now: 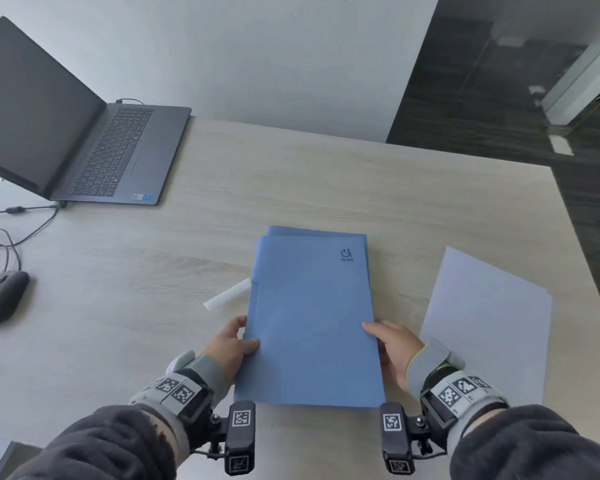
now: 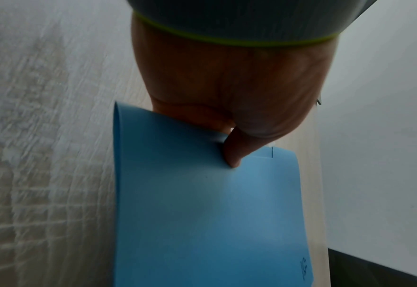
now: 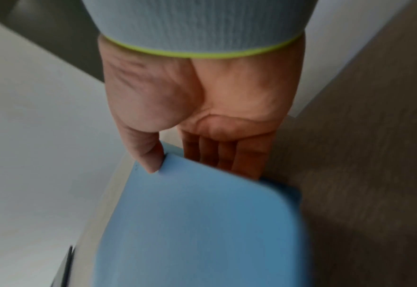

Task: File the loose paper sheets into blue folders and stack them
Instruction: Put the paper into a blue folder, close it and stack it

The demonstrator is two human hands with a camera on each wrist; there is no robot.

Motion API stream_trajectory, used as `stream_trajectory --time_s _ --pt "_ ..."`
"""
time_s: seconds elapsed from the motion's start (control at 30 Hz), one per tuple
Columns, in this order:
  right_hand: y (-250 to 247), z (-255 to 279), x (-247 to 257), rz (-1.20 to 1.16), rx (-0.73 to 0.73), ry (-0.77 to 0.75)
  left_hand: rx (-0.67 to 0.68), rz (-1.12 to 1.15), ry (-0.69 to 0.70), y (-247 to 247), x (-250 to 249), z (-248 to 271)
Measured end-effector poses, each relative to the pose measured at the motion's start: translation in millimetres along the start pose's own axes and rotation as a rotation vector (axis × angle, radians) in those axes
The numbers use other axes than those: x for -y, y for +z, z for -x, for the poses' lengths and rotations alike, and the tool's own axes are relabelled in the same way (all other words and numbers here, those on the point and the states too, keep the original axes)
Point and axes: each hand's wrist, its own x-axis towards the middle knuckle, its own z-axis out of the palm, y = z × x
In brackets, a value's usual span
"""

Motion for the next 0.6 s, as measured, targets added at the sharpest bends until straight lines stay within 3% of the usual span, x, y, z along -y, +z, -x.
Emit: stream_trajectory --time_s 0.23,0.47,0.6 --pt "3.0 -5.4 -7.9 -0.044 -0.041 -0.015 -0.028 -0.547 0.075 3.1 -15.0 9.1" --pt "-9.8 -5.3 -12.5 -0.008 -0.066 -0.108 -0.41 -0.848 0.479 -14.7 -41.7 4.0" --pt "-10.4 -2.5 -9.8 -0.076 -0.052 -0.153 -0.284 -1.035 0.343 -20.3 -40.5 -6.0"
